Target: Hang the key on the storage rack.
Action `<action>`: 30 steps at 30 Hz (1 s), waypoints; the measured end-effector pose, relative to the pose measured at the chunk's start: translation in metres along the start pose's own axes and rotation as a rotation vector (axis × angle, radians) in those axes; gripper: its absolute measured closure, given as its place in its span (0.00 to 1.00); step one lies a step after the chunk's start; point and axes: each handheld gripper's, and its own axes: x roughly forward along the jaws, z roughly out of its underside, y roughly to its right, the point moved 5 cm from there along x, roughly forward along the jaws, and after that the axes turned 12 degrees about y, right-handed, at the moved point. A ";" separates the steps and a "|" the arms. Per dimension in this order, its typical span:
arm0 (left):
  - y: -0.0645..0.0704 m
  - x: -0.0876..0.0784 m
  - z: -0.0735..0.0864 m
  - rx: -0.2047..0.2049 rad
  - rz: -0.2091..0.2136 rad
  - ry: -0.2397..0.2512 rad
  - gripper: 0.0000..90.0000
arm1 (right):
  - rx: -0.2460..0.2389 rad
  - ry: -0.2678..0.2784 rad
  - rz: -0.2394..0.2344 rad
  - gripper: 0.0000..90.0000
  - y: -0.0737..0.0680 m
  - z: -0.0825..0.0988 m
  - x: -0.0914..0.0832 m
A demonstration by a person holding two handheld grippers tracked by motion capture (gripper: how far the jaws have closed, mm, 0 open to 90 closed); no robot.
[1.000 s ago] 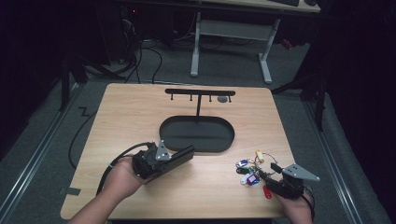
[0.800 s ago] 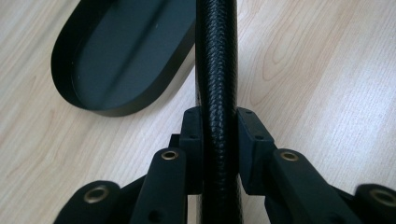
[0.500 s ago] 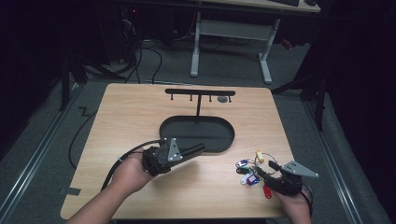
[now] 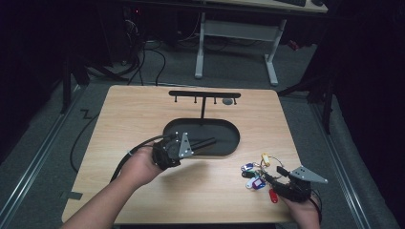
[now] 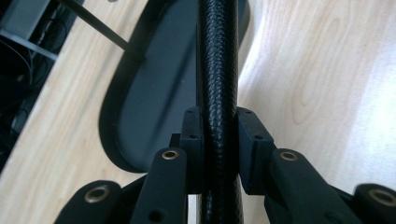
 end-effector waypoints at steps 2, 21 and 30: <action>-0.004 0.003 -0.001 0.011 -0.005 0.000 0.83 | 0.000 -0.002 -0.001 0.44 0.000 0.000 0.001; -0.026 0.033 -0.022 0.228 -0.053 0.004 0.83 | -0.046 0.009 -0.011 0.44 -0.004 -0.003 -0.002; -0.033 0.061 -0.026 0.291 -0.067 0.004 0.83 | -0.040 0.003 -0.015 0.44 -0.003 0.000 -0.002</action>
